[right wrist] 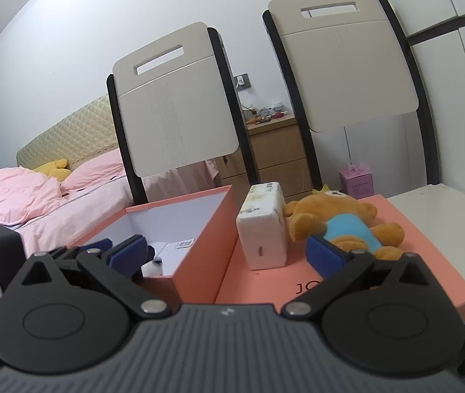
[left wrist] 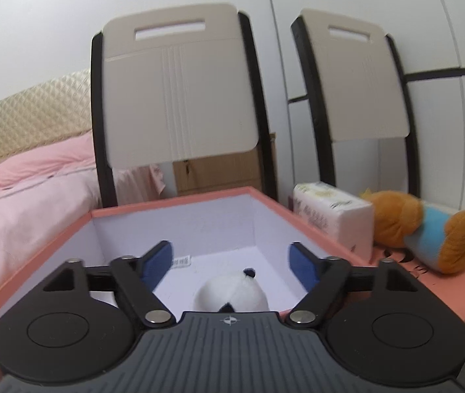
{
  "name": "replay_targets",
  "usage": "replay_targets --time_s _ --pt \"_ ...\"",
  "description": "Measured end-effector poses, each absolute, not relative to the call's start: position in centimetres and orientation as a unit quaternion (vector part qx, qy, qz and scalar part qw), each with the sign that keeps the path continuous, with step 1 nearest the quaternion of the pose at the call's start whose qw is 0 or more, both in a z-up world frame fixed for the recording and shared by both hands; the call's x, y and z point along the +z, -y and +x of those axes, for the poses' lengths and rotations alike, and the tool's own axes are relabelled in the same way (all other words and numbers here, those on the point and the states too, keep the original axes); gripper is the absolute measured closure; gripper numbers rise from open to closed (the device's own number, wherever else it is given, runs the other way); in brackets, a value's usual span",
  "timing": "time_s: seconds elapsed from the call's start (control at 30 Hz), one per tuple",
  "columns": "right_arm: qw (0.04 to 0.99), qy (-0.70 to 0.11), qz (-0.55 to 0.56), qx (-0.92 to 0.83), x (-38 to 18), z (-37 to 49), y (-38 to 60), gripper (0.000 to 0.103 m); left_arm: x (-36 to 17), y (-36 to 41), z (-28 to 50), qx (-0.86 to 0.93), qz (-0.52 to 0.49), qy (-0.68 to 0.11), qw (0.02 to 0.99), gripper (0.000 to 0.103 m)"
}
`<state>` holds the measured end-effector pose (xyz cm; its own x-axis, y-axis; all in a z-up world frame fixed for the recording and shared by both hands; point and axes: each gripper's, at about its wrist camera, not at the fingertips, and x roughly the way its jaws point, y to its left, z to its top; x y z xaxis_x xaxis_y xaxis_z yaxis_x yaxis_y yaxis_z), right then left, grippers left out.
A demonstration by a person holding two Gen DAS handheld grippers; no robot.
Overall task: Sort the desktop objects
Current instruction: 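Lower the panda plush into the pink box and open the left gripper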
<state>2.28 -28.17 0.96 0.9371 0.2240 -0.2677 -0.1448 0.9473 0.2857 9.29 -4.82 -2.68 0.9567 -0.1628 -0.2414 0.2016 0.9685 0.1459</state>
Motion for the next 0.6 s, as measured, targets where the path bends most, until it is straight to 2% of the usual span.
replay_targets --time_s 0.2,0.27,0.6 --pt "0.978 -0.149 0.118 0.086 0.9 2.1 27.5 0.000 -1.4 4.1 6.0 -0.101 0.077 -0.094 0.987 0.007" --pt "0.979 -0.149 0.113 0.083 0.9 2.0 27.3 0.000 -1.0 3.3 4.6 -0.103 0.064 -0.092 0.988 0.001" --pt "0.980 -0.155 0.099 0.072 0.5 2.3 25.7 0.000 -1.0 0.0 1.1 -0.110 0.014 -0.072 0.991 0.000"
